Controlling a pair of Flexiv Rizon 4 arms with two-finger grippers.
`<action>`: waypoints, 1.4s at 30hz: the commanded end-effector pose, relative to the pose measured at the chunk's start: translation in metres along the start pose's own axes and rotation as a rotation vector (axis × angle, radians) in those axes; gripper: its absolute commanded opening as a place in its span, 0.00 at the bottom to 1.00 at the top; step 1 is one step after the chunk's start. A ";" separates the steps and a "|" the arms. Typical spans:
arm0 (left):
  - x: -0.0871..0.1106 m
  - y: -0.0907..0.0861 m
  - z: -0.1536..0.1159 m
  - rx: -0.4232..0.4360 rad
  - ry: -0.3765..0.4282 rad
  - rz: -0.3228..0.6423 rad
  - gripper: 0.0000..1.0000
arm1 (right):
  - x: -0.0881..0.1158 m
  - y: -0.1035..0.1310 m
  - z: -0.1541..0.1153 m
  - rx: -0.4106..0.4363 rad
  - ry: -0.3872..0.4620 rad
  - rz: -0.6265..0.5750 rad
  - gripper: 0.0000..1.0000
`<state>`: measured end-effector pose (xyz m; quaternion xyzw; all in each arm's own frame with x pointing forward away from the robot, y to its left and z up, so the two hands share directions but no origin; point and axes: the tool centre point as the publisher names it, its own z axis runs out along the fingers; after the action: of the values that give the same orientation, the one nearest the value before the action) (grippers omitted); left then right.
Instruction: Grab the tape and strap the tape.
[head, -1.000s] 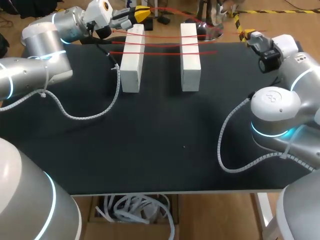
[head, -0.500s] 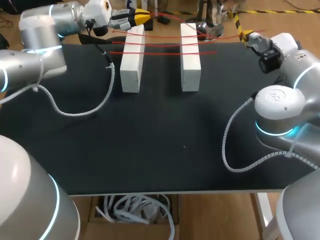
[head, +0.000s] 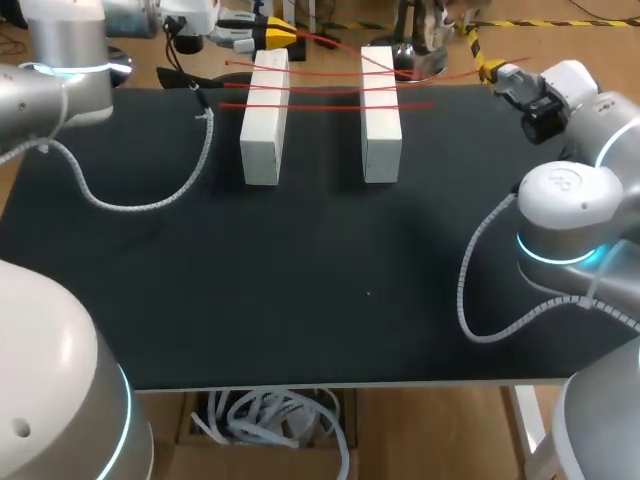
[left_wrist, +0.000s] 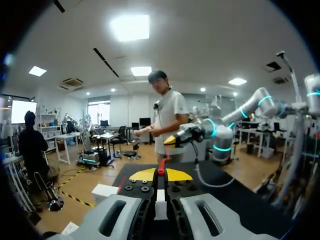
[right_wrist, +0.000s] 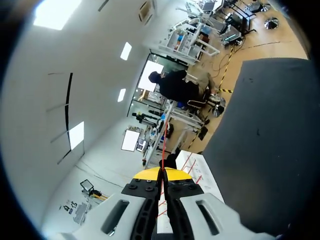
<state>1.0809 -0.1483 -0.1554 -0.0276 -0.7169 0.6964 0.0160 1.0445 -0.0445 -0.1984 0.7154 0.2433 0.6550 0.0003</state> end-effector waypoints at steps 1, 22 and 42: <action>0.007 -0.005 0.001 -0.039 -0.015 0.003 0.00 | 0.003 0.003 -0.001 0.009 -0.012 -0.001 0.00; 0.002 0.000 -0.004 -0.197 -0.099 -0.039 0.00 | 0.003 0.003 -0.001 0.009 -0.012 -0.001 0.00; 0.011 0.009 0.012 -0.433 -0.017 -0.046 0.00 | 0.003 0.003 -0.001 0.009 -0.012 -0.001 0.00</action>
<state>1.0665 -0.1566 -0.1690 -0.0068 -0.8378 0.5458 0.0139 1.0447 -0.0465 -0.1950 0.7179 0.2465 0.6511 -0.0017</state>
